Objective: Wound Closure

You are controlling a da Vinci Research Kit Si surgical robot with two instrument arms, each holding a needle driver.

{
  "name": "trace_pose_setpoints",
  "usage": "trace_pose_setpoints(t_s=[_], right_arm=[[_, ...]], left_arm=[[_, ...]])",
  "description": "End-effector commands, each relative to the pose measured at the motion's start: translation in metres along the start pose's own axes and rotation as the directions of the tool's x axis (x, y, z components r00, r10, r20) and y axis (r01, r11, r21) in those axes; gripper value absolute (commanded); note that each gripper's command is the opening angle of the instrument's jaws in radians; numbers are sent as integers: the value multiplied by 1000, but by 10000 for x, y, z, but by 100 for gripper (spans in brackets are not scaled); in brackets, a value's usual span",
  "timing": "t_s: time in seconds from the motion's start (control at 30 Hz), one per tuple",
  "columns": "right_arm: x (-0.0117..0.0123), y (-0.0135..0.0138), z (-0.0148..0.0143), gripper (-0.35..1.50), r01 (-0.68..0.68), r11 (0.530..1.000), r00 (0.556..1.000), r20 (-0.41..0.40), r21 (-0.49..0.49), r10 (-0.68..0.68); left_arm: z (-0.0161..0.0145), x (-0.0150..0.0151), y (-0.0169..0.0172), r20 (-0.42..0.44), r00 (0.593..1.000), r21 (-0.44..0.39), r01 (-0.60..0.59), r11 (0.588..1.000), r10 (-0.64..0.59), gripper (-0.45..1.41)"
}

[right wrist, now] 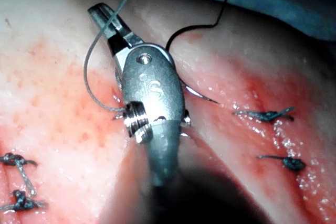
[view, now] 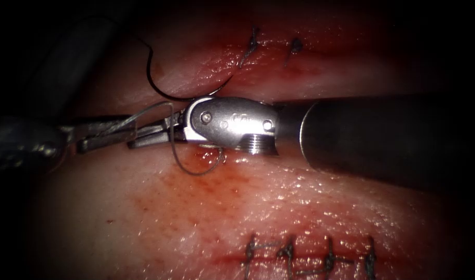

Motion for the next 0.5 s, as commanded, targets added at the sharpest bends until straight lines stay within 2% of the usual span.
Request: trace_pose_setpoints(t_s=[0.03, 0.1, 0.27, 0.5], right_arm=[[-1, -6, 6, -35, -27, 998, 998, -49, 54, 29], [5, -10, 0, -35, -42, 994, 993, -110, 106, 53], [15, -16, -15, -35, -69, 989, 976, -198, 132, 94], [22, -17, -33, -35, -119, 983, 949, -276, 137, 153]], left_arm=[[14, -7, -5, 2, 1000, -2, 3, 1000, -3, -45], [23, -21, -9, 15, 1000, 0, 3, 1000, -3, -45], [50, -52, -8, 32, 999, 11, -1, 1000, 1, -45], [95, -74, 7, 67, 997, 46, 39, 998, -42, -45]])
